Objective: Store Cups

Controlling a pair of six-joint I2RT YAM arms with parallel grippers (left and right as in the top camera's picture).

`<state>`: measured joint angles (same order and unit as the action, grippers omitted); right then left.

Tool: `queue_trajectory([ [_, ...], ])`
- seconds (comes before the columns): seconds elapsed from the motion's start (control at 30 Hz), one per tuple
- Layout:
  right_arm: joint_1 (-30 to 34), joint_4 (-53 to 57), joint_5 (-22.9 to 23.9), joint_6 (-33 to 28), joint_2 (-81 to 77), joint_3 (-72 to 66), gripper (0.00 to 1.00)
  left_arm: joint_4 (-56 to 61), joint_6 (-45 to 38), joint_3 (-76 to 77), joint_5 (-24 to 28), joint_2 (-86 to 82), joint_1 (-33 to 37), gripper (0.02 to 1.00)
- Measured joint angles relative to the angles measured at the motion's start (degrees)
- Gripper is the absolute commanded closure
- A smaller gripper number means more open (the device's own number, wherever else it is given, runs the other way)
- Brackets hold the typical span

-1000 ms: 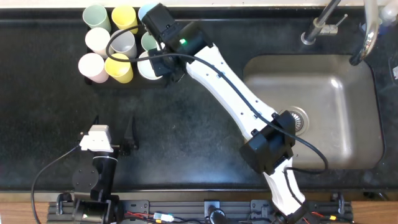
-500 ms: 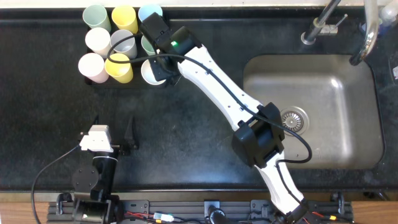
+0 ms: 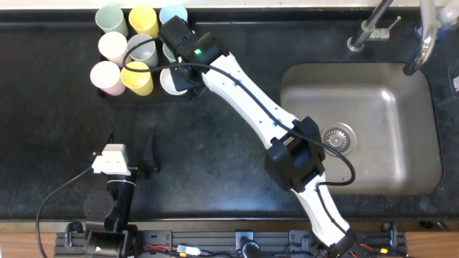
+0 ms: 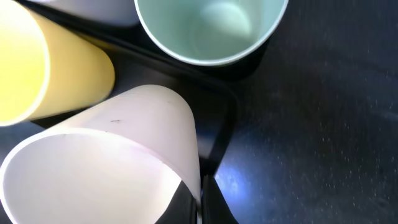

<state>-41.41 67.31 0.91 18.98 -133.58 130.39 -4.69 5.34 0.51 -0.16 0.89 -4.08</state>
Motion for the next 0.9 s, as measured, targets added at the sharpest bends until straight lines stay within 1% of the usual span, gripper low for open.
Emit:
queue_trajectory([
  [0.1, 0.0, -0.7, 0.0, 0.5, -0.02, -0.22, 0.954, 0.0, 0.0, 0.0, 0.0, 0.0, 0.0, 0.018],
  [0.2, 0.0, -0.74, 0.02, 0.61, -0.02, -0.48, 0.895, 0.0, 0.0, 0.0, 0.0, 0.0, 0.0, 0.018],
  [0.53, -0.63, -0.85, 0.17, 0.76, -0.02, -0.57, 0.844, 0.0, 0.0, 0.0, 0.0, 0.0, 0.0, 0.018],
  [0.57, -0.74, -0.9, 0.17, 0.76, -0.02, -0.57, 0.822, 0.0, 0.0, 0.0, 0.0, 0.0, 0.0, 0.018],
  [0.73, -1.03, -1.36, 0.15, 0.83, -0.02, -0.57, 0.614, 0.0, 0.0, 0.0, 0.0, 0.0, 0.0, 0.02],
  [0.8, -1.05, -1.66, 0.17, 0.81, 0.0, -0.57, 0.549, 0.0, 0.0, 0.0, 0.0, 0.0, 0.0, 0.018],
  [0.9, -1.03, -2.16, 0.24, 0.5, 0.55, -0.7, 0.485, 0.0, 0.0, 0.0, 0.0, 0.0, 0.0, 0.018],
])
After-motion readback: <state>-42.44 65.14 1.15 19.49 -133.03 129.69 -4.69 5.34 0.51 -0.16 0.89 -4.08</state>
